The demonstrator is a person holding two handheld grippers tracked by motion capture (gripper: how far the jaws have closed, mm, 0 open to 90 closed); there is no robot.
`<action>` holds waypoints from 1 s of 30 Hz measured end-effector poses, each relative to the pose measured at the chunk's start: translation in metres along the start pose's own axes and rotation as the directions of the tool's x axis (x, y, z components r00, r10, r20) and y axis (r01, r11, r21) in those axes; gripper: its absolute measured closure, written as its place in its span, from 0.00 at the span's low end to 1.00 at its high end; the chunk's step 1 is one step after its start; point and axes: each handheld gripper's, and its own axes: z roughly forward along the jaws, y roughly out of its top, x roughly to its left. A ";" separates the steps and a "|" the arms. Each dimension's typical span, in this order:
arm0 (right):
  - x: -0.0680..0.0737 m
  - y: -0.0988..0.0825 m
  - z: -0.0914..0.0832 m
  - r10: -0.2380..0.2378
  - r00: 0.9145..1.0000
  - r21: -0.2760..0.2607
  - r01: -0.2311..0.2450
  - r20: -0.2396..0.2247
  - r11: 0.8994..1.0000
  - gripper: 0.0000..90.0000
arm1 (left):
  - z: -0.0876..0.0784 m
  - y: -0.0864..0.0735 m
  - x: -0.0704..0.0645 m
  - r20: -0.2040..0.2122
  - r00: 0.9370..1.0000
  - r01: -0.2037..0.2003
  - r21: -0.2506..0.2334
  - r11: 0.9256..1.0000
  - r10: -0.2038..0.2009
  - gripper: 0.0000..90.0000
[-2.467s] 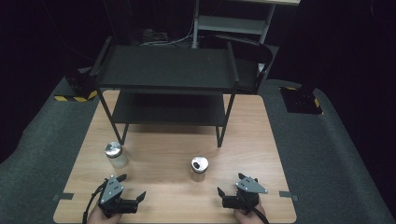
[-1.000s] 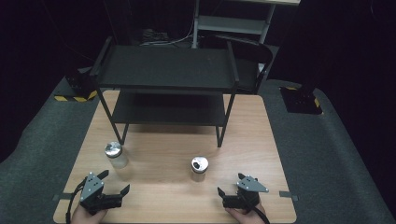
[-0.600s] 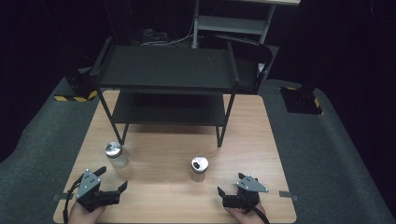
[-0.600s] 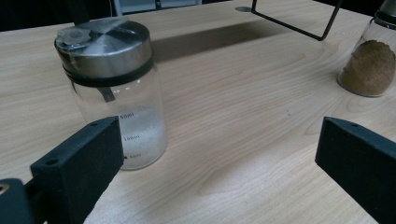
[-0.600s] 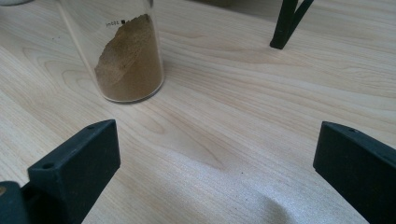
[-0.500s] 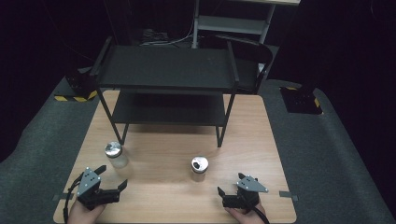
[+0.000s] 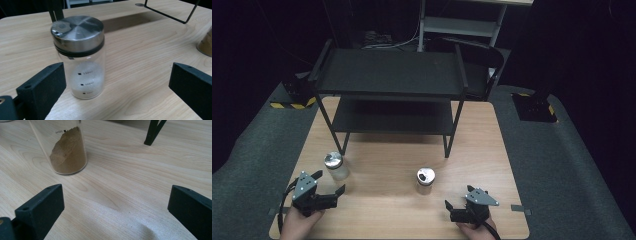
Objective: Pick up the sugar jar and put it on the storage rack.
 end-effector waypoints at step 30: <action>0.000 0.001 0.000 -0.012 1.000 0.003 0.012 -0.008 1.000 0.00 | 0.032 0.009 0.036 0.025 0.999 0.042 -0.014 0.999 -0.041 0.09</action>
